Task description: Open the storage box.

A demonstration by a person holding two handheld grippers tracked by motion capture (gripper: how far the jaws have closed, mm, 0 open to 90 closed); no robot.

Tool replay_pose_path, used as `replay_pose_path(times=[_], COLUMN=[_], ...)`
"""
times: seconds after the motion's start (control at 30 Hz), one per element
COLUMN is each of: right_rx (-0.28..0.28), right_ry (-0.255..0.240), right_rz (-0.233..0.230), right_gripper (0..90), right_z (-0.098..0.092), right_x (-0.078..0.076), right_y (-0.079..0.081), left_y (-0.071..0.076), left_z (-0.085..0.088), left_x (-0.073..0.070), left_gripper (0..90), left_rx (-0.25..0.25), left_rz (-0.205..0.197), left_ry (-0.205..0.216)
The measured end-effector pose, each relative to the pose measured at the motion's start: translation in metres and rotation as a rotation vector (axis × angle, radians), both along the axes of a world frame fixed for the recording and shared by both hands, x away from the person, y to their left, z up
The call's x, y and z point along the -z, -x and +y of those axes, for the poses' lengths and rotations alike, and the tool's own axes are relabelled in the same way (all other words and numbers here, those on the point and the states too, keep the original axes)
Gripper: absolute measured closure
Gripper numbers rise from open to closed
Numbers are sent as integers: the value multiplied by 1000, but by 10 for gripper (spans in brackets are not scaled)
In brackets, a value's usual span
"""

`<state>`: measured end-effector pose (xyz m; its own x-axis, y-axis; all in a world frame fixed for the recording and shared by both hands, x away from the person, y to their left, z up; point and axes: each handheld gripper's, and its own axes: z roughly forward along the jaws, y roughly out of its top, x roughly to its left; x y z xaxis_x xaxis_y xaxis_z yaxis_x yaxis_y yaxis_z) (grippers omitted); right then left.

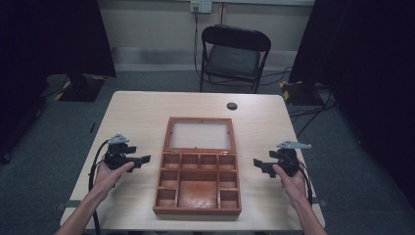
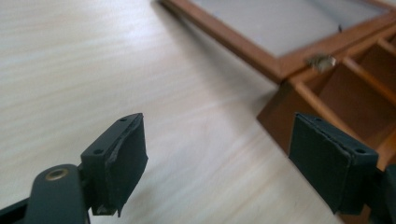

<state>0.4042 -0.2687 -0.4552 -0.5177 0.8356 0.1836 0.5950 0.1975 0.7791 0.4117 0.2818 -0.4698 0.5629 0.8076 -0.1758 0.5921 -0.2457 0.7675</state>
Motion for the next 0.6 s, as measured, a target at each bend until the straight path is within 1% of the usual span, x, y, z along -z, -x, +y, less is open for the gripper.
replay_pose_path(times=[0.07,0.1,0.13,0.17,0.23,0.27,0.33,0.37,0.4,0.43,0.47,0.5,0.53,0.57,0.6], right_rx=[11,15,23,35,61,70,103,129,140,163,187,203,219,223,224], right_ry=[8,14,27,54,71,74,80,110,134,167,181,188,190,207,215], right_rz=[-4,5,17,27,41,46,63,81,90,100,72,46,23,-1,-2], right_gripper=[149,149,149,149,149,149,150,150,150,144,144,144,143,136,136], right_z=[-5,-8,-9,-12,-17,-19,-23,-23,-23,-22,-22,-21,-20,-20,-19], right_x=[0,3,4,8,16,19,27,30,31,35,38,40,42,44,45], right_y=[7,11,13,16,20,21,23,22,21,20,22,23,24,24,24], left_y=[5,6,8,10,13,15,19,20,22,23,24,26,26,26,27], left_z=[3,4,6,6,9,10,12,13,15,16,17,17,18,19,20], left_x=[5,6,7,8,11,12,14,15,18,22,26,28,30,31,32], left_gripper=[188,188,188,188,188,188,188,188,188,188,186,165,149,145,134], left_rx=[0,-3,-11,-17,-13,-7,-28,-36,-49,-48,-49,-55,-60,-59,-67], left_rz=[17,24,28,30,39,45,29,25,15,15,9,-18,-21,-35,-41], left_ry=[-12,-21,-50,-61,-92,-124,-133,-141,-152,-171,-207,-210,-196,-194,-191])
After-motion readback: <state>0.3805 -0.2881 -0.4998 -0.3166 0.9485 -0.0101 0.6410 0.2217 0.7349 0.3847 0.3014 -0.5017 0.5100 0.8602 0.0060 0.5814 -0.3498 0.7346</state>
